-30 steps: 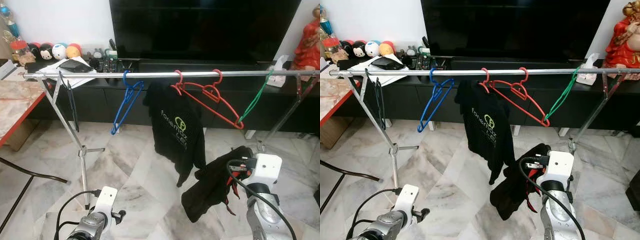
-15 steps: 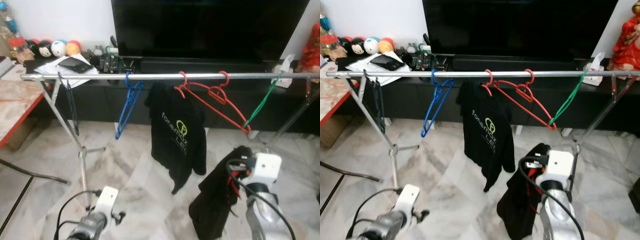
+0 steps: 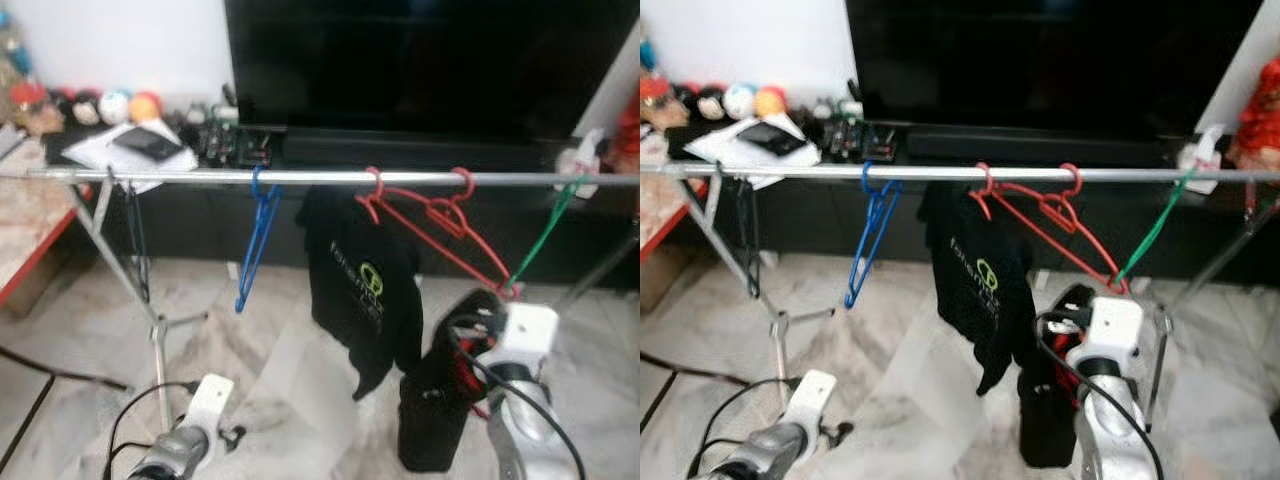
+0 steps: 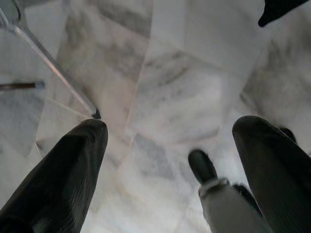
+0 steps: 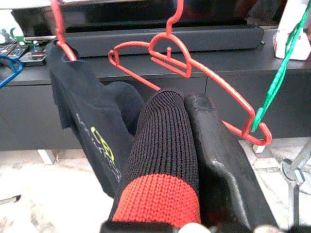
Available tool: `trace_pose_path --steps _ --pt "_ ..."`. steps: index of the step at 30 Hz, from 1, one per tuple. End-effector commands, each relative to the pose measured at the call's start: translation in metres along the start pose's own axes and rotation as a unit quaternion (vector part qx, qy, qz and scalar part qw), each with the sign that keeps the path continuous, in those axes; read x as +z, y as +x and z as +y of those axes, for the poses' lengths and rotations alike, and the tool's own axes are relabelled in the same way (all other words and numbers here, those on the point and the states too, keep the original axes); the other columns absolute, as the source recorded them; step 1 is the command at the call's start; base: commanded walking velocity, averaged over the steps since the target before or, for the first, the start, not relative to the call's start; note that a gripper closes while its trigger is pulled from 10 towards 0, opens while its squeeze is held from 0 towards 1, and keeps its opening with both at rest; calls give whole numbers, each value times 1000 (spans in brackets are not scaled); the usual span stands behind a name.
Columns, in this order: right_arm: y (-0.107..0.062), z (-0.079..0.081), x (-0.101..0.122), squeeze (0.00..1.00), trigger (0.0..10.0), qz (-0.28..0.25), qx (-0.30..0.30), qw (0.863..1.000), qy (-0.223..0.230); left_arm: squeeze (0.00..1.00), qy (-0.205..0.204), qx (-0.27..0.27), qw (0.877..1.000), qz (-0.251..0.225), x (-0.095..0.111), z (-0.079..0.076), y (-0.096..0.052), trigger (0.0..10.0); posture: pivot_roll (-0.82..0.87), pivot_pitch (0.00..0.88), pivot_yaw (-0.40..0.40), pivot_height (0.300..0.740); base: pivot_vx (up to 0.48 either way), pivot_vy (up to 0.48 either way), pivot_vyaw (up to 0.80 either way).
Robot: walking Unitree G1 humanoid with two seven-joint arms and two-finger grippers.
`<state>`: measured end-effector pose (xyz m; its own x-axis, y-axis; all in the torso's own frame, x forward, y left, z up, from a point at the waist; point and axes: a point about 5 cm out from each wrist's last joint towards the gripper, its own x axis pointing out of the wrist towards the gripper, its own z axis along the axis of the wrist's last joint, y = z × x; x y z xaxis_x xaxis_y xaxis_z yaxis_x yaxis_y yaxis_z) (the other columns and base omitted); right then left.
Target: Hang hanger
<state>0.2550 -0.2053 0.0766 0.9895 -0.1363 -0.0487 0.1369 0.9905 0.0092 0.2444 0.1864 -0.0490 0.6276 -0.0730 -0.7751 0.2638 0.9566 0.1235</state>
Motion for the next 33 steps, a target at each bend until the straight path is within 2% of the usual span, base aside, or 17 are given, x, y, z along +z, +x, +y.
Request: trace_pose_path --steps 1,6,10,21,26,28,33 --pt "1 -6 6 0 10000 -14 -10 1000 -3 0 0 -18 1000 6 -1 -9 1 10000 -180 0 5 740 0 0 0" --pt "1 -6 6 0 10000 -15 -11 1000 -2 0 9 -12 1000 9 -2 -8 1 10000 -176 0 3 740 0 0 0" --pt "0 -7 6 0 10000 -14 -10 1000 -2 0 19 -4 1000 -7 1 -7 1 10000 -167 0 -3 740 0 0 0" --pt "-2 -7 5 0 10000 -13 -8 1000 -3 0 -2 35 998 -54 5 -4 0 10000 -161 0 -11 740 0 0 0" --pt "-3 -8 5 0 10000 -14 -6 1000 -3 0 -31 82 992 -87 6 -1 -2 10000 -158 0 -16 740 0 0 0" --pt "-3 -8 5 0 10000 -13 -5 1000 -3 0 -70 103 984 -127 9 0 -5 10000 -155 0 -20 740 0 0 0" --pt "-3 -9 5 0 10000 -13 -5 1000 -4 0 -84 103 978 -162 14 0 -7 10000 -155 0 -23 740 0 0 0"
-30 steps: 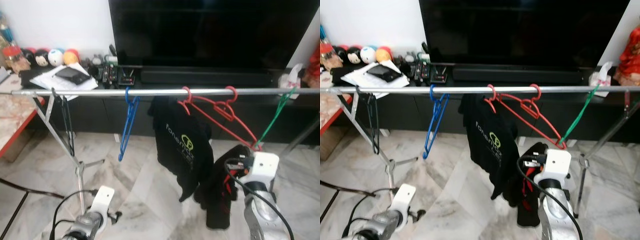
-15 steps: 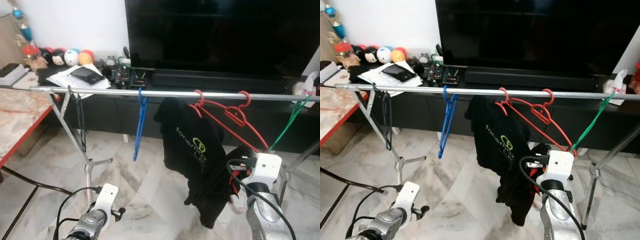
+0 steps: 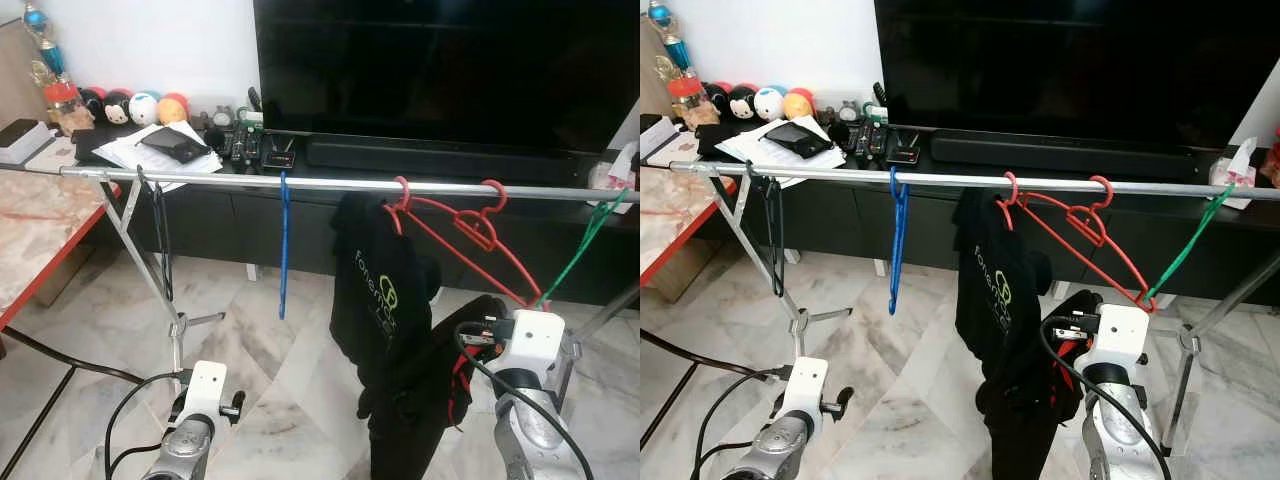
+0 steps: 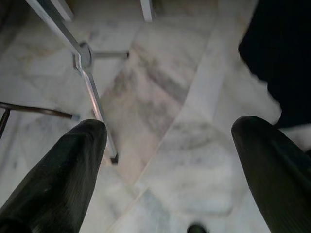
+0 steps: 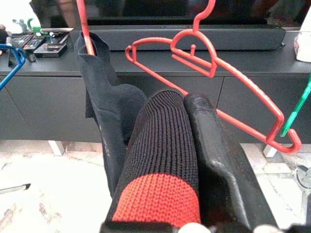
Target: Hang hanger
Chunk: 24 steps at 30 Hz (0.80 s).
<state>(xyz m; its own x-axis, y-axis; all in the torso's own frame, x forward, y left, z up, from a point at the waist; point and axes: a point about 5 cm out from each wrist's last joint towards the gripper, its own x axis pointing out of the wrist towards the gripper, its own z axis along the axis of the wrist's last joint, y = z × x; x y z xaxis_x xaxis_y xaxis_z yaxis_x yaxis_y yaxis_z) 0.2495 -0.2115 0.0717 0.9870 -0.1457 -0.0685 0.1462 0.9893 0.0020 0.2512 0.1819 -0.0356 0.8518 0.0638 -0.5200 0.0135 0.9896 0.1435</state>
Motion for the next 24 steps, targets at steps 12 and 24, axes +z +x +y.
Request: trace_pose_path --steps 12,24 --pt "0 -1 9 0 10000 -21 4 1000 -2 0 14 -21 970 -244 97 6 -1 10000 -157 0 -22 740 0 0 0" --pt "0 -4 7 0 10000 -16 5 1000 -4 0 21 -25 952 -304 114 6 -27 10000 -149 0 -31 740 0 0 0"
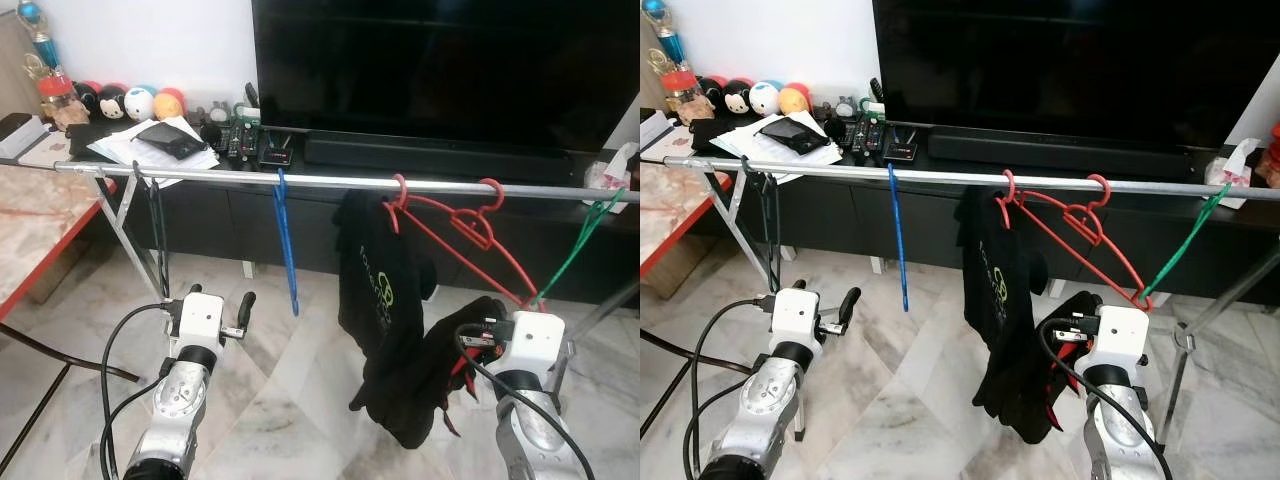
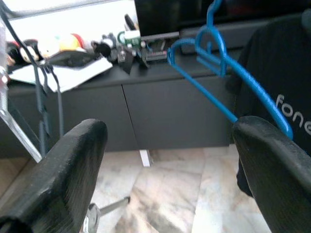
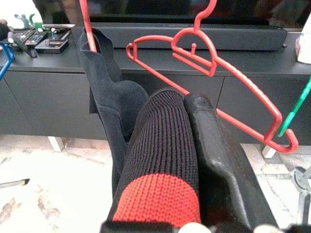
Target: Hang hanger
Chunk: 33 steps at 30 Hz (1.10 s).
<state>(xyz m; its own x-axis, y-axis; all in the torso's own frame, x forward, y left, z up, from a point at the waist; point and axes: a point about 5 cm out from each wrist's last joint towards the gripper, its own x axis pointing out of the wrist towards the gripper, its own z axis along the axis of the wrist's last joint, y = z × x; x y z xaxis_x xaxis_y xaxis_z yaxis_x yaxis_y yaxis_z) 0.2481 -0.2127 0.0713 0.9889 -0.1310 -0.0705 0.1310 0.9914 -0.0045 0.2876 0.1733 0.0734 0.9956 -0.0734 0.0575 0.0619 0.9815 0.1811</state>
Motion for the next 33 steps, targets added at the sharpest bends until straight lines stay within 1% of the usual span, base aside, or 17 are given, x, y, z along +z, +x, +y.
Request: trace_pose_path --steps 1,4,5,7,8,9,10,11,12,13,14,17,21,24,30,32,33 --pt "1 -4 7 0 10000 -14 -3 1000 2 0 -9 0 1000 -2 5 -1 -2 10000 -145 0 -34 740 0 0 0" --pt "1 -5 6 0 10000 -10 -5 1000 5 0 -11 4 1000 -2 6 0 -2 10000 -145 0 -34 740 0 0 0" --pt "1 -8 -1 0 10000 19 -17 1000 0 0 -13 7 1000 -1 8 1 -1 10000 -147 0 -35 740 0 0 0" --pt "2 -13 -9 0 10000 56 -33 998 -8 0 -17 10 1000 1 9 1 1 10000 -150 0 -33 740 0 0 0" --pt "2 -18 -20 0 10000 107 -53 993 -21 0 -17 6 1000 2 11 0 3 10000 -154 0 -27 740 0 0 0" --pt "2 -18 -20 0 10000 107 -53 993 -21 0 -17 6 1000 2 11 0 3 10000 -154 0 -27 740 0 0 0" --pt "2 -23 -30 0 10000 144 -68 987 -29 0 -15 3 1000 3 13 -1 4 10000 -158 0 -27 740 0 0 0" --pt "2 -24 -32 0 10000 152 -71 986 -24 0 -15 2 1000 4 14 -1 5 10000 -158 0 -27 740 0 0 0" --pt "4 -24 -39 0 10000 180 -69 981 -27 0 -16 3 1000 6 15 0 6 10000 -158 0 -27 740 0 0 0" --pt "4 -24 -39 0 10000 180 -69 981 -27 0 -16 3 1000 6 15 0 6 10000 -158 0 -27 740 0 0 0" --pt "5 -23 -47 0 10000 216 -60 974 -36 0 -16 4 1000 5 16 1 8 10000 -158 0 -28 740 0 0 0" --pt "10 -16 -58 0 10000 260 -28 964 -36 0 -18 12 1000 2 20 4 11 10000 -155 0 -29 740 0 0 0" --pt "23 -16 -61 0 10000 269 -17 962 -53 0 -20 15 1000 2 23 5 14 10000 -152 0 -28 740 0 0 0" --pt "38 -20 -66 0 10000 290 -40 954 -70 0 -19 7 1000 3 25 4 16 10000 -142 0 -26 740 0 0 0" --pt "45 -19 -67 0 10000 293 -43 953 -65 0 -20 10 1000 4 26 7 15 10000 -126 0 -29 740 0 0 0" --pt "45 -20 -69 0 10000 296 -50 952 -64 0 -21 11 1000 3 27 9 15 10000 -118 0 -26 740 0 0 0" --pt "41 -20 -75 0 10000 307 -59 947 -70 0 -20 13 1000 4 28 10 16 10000 -118 0 -26 740 0 0 0"
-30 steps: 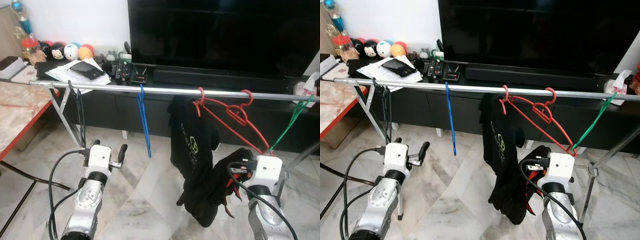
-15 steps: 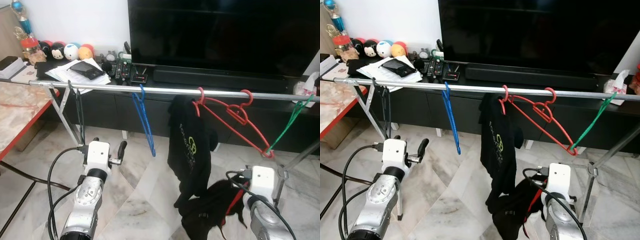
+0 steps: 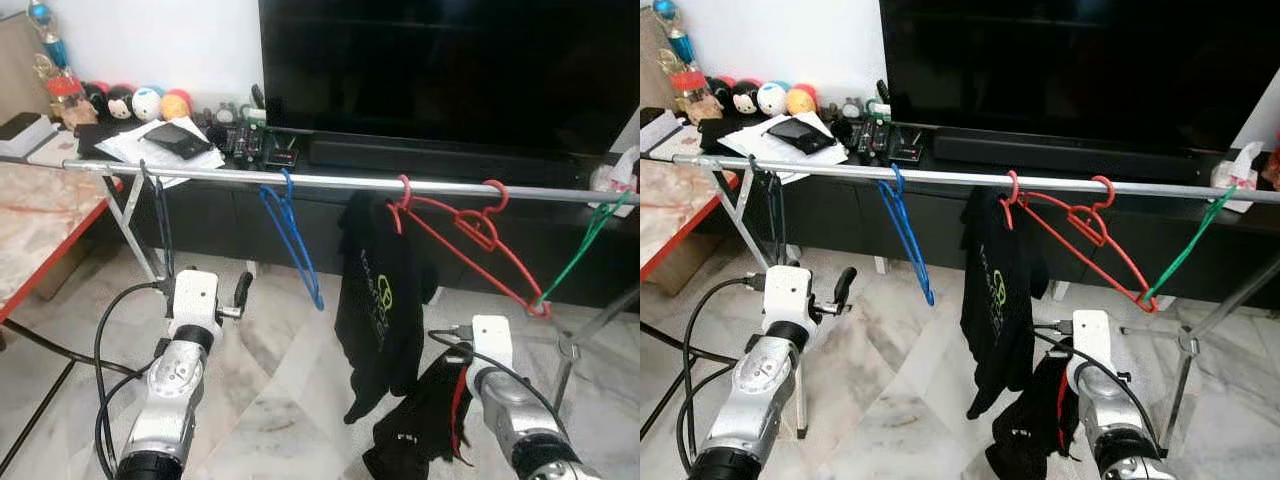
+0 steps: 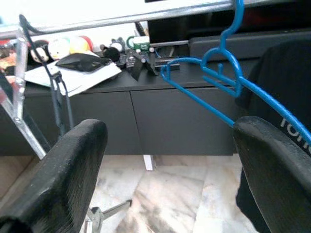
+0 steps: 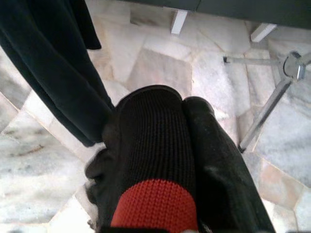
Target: Hang hanger
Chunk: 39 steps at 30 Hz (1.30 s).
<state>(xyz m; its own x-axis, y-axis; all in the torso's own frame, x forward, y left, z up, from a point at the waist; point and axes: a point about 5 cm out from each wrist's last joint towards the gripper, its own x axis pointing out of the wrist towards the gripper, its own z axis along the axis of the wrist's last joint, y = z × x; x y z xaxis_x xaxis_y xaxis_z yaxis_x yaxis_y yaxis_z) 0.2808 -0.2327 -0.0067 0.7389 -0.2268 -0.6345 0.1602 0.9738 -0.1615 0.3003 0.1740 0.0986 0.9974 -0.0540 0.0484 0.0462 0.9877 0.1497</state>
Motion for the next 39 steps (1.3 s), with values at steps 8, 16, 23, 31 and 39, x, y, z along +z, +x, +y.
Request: trace_pose_path --steps 8,16,23,31,39 --pt "2 -4 -11 0 10000 23 -15 999 16 0 -7 1 1000 -1 6 6 2 10000 -113 0 -12 740 0 0 0" --pt "1 9 -20 0 10000 46 9 999 3 0 -3 0 1000 9 3 3 -1 10000 -93 0 -24 740 0 0 0" --pt "0 11 -21 0 10000 38 13 999 13 0 5 -5 1000 14 2 2 -1 10000 -108 0 -12 740 0 0 0" --pt "1 11 -13 0 10000 6 13 999 31 0 7 -7 1000 13 4 3 0 10000 -99 0 -10 740 0 -280 0" --pt "2 9 3 0 10000 -36 10 998 57 0 8 -7 1000 12 5 4 1 10000 -98 0 -5 740 0 -329 0"
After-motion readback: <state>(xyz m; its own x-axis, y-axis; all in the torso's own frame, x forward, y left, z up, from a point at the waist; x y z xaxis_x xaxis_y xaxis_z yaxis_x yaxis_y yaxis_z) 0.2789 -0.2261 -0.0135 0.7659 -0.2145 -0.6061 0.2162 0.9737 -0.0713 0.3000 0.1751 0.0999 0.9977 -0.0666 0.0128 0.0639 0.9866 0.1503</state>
